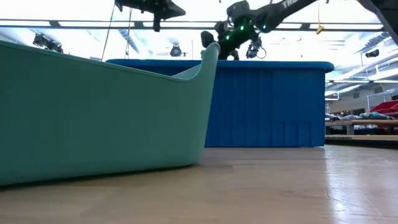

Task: Sort Items/Unsort Items

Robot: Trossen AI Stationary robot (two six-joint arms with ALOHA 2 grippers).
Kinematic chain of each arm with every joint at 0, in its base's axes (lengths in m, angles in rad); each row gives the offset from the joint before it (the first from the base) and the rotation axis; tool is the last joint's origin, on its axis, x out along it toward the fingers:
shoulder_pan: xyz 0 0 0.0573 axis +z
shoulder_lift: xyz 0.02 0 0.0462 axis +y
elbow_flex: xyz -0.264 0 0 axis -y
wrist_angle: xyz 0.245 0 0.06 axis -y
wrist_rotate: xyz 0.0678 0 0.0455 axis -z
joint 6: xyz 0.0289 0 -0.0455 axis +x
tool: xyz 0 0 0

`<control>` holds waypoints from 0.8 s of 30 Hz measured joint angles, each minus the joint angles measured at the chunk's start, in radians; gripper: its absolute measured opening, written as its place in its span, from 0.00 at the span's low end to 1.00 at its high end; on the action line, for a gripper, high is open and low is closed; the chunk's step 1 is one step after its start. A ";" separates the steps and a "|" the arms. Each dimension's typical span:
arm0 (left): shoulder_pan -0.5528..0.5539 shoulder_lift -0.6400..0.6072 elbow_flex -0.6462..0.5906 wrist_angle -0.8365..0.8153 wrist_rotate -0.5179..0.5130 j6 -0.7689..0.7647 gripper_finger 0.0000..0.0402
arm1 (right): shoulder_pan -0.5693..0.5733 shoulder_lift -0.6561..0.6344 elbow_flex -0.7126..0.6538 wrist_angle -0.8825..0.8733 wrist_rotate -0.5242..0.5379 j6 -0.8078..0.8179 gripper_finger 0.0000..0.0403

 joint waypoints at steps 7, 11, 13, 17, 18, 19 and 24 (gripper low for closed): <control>-0.025 0.000 -0.061 0.014 -0.056 -0.002 0.00 | -0.002 0.034 0.000 -0.043 -0.014 0.087 0.54; -0.040 0.001 -0.091 0.027 -0.080 -0.007 0.00 | -0.006 0.029 0.000 -0.052 -0.014 0.093 0.77; -0.046 0.001 -0.099 0.028 -0.090 -0.007 0.00 | -0.008 0.021 0.000 -0.048 0.002 0.093 0.82; -0.052 0.001 -0.108 0.044 -0.095 -0.006 0.00 | -0.016 -0.008 0.000 -0.082 0.009 0.088 0.79; -0.052 0.001 -0.108 0.044 -0.094 -0.005 0.00 | -0.016 -0.022 0.000 -0.109 0.006 0.085 0.77; -0.051 0.001 -0.108 0.044 -0.095 -0.005 0.00 | -0.016 -0.037 0.000 -0.134 0.000 0.082 0.74; -0.049 0.001 -0.108 -0.009 -0.041 0.017 0.00 | -0.015 -0.157 0.000 -0.318 -0.060 0.021 0.50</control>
